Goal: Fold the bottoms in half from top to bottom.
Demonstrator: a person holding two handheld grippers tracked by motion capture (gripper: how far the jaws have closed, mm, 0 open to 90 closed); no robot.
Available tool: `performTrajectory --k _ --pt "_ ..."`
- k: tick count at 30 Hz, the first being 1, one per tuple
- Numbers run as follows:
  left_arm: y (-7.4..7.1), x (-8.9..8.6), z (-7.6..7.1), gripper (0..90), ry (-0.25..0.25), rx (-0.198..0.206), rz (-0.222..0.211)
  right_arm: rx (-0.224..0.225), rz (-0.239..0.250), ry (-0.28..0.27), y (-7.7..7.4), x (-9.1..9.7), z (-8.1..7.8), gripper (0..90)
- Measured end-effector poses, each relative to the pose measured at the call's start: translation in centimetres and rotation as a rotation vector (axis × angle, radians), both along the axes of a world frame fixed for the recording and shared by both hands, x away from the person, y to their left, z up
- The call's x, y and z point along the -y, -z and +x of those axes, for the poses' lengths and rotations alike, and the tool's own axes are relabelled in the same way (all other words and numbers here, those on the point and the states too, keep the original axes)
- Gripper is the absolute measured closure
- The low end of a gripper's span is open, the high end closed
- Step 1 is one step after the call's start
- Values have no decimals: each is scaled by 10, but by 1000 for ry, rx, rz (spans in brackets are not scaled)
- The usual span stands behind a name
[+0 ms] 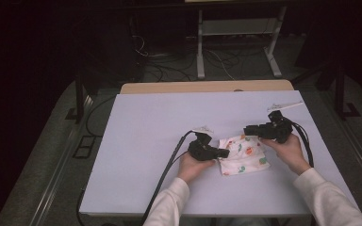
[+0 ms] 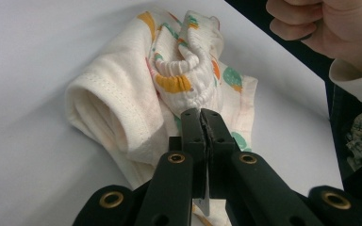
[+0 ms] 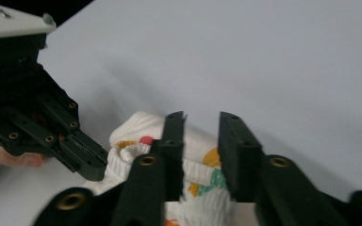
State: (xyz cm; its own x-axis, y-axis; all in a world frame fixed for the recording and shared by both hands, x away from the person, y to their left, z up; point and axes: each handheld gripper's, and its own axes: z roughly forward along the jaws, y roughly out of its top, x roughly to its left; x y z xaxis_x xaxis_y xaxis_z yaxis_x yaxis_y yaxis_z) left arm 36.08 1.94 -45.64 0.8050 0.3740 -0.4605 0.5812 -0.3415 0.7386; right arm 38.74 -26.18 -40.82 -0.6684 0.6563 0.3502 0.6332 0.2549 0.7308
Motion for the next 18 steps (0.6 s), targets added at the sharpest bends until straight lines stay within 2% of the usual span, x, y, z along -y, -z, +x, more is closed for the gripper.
performTrajectory --k 1,4,9,18 --pt "0 0 0 888 1 3 2 -13 -14 -12 0 -4 1 817" --pt "-1 1 -1 888 5 17 11 -44 -53 -27 2 -14 5 881" --pt "-1 0 -2 888 12 26 16 -113 -130 -51 8 -30 14 883" --pt "0 2 -3 888 24 39 24 -204 -214 -60 17 -47 30 883"
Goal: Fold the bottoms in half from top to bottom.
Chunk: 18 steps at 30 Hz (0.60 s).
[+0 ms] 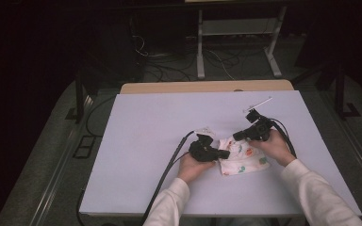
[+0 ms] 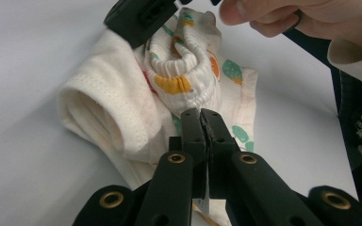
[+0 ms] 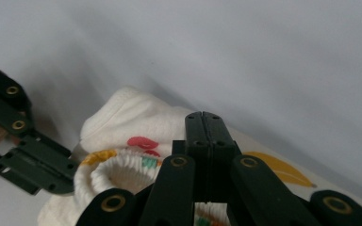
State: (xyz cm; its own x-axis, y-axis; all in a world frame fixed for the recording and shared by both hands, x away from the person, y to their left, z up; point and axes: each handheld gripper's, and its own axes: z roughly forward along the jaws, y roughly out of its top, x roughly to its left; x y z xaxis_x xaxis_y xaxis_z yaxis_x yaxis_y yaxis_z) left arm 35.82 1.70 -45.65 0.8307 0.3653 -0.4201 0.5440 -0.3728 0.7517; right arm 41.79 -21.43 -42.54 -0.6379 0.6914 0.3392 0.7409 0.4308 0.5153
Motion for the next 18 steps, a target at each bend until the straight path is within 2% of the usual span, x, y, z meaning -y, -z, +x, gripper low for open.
performTrajectory --k 10,11,13,14,18 --pt "-1 0 -1 882 11 12 6 -52 -28 5 9 -5 4 883" --pt "-1 0 -1 865 12 19 10 -61 -26 4 9 -5 4 883" --pt "-2 0 -2 733 6 38 17 -76 -21 8 8 -3 2 883" --pt "-3 -1 -3 689 -3 48 8 -84 -18 6 7 -1 2 883" --pt "-8 -7 -2 617 -42 56 -52 -110 -16 -2 4 2 -2 883"
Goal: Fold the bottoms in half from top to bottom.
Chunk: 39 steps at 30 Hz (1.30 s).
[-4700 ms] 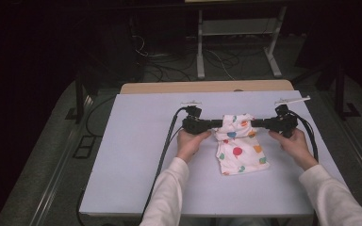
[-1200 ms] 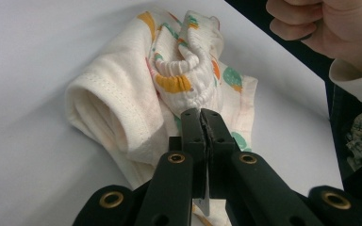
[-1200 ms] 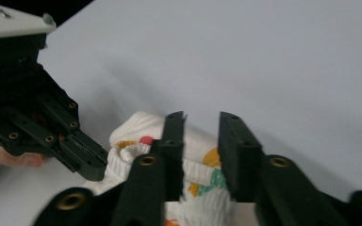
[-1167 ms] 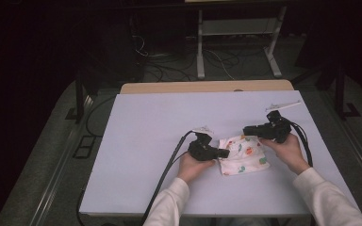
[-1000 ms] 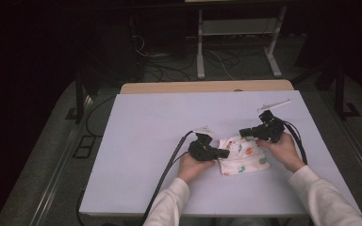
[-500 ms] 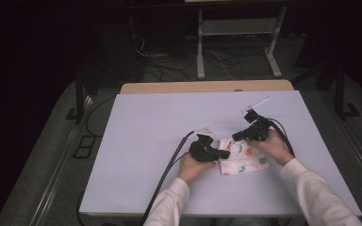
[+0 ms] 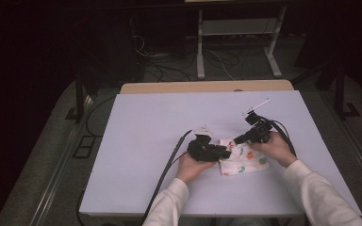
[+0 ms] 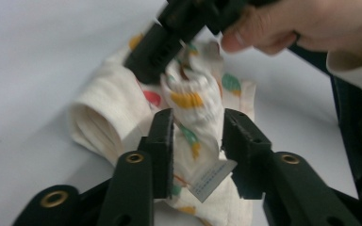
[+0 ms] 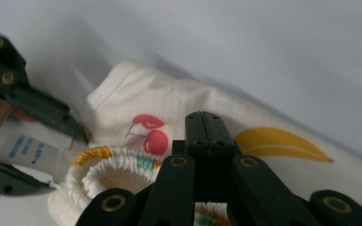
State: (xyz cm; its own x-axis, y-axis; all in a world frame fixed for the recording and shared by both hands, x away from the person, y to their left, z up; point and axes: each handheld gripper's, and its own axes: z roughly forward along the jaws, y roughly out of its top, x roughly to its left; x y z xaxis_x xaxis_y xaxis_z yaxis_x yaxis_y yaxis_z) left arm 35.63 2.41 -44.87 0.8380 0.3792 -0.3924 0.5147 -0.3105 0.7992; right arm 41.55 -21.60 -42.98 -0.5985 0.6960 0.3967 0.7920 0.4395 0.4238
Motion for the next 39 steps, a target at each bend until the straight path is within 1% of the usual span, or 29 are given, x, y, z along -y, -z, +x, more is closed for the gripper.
performTrajectory --k 2,4,6,7,8,9,11,15,20,23,26,28,31,35,37,39 --pt "-2 -3 1 591 -23 4 -18 -1 8 -5 -2 1 -3 883" --pt "-3 -4 2 548 -42 8 -21 2 13 -9 -6 3 -7 882" --pt "-3 -6 3 531 -56 -3 -38 9 18 -9 -9 5 -11 883" --pt "-3 -6 4 508 -59 -3 -42 14 22 -9 -10 6 -14 883" --pt "-3 -6 4 503 -68 -5 -52 18 26 -12 -11 7 -15 883" --pt "-3 -6 5 490 -75 -5 -53 18 38 -9 -13 9 -18 883" --pt "-3 -6 5 465 -90 -7 -61 31 48 -11 -14 11 -21 882" --pt "-3 -6 7 422 -118 -20 -82 42 70 -1 -16 19 -29 883" --pt "-2 -8 9 373 -143 -18 -69 68 103 4 -18 28 -42 882" --pt "-2 -8 10 349 -162 -29 -77 66 120 1 -18 32 -50 882" --pt "-2 -9 11 334 -170 -35 -87 70 140 -20 -17 34 -58 881" --pt "-2 -8 11 317 -177 -45 -83 77 149 -37 -14 35 -65 879" --pt "-1 -8 12 298 -178 -53 -75 58 147 -52 -9 36 -75 878" --pt "0 -7 13 276 -187 -66 -78 48 143 -58 0 39 -86 872" --pt "1 -5 14 261 -188 -73 -75 40 142 -58 3 41 -88 872" --pt "1 -4 14 251 -189 -73 -71 50 147 -58 7 42 -90 874"
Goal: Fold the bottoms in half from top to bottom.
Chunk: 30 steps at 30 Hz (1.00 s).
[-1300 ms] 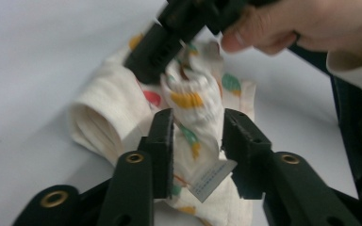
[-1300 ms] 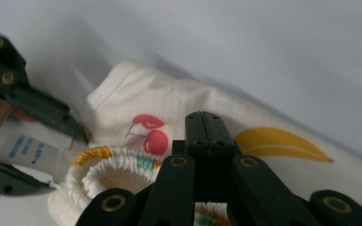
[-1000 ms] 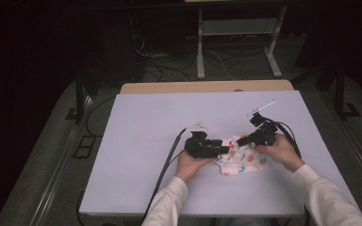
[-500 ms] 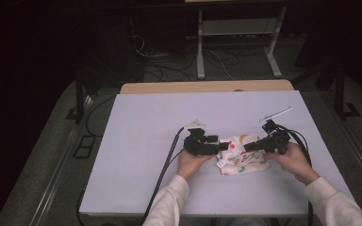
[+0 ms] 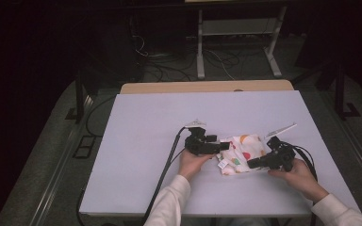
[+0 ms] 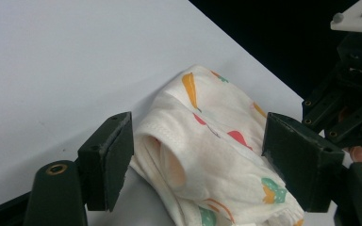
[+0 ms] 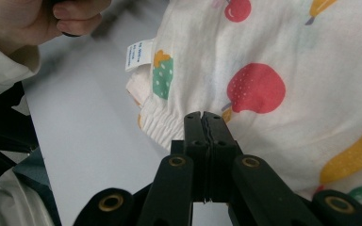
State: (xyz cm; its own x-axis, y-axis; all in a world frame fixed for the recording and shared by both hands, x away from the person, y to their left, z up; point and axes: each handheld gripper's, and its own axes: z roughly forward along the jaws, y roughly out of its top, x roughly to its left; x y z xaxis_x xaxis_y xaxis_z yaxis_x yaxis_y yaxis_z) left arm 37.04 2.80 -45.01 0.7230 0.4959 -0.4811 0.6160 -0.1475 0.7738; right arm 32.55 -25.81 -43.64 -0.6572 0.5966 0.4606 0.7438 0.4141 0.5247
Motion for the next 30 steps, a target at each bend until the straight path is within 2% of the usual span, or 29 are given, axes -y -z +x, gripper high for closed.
performTrajectory --k 5,9,12,17,19,21,22,27,30 --pt "1 2 1 232 -13 2 16 18 18 8 3 2 -3 873" --pt "0 3 3 205 -32 -13 62 22 27 6 5 2 -5 869" --pt "-2 5 4 172 -23 -10 75 26 35 3 5 2 -6 839" --pt "-7 6 5 149 -13 -1 73 46 35 -7 2 1 -9 756" --pt "-9 6 6 140 -5 13 80 56 36 -8 0 1 -9 703" --pt "-12 6 5 133 3 44 82 69 32 -1 -3 2 -9 644" --pt "-13 6 5 133 3 50 84 77 29 7 -5 2 -9 591" --pt "-17 4 7 92 8 59 94 104 49 18 -13 6 -4 449" --pt "-21 4 9 71 4 63 97 127 61 20 -20 8 -1 308"
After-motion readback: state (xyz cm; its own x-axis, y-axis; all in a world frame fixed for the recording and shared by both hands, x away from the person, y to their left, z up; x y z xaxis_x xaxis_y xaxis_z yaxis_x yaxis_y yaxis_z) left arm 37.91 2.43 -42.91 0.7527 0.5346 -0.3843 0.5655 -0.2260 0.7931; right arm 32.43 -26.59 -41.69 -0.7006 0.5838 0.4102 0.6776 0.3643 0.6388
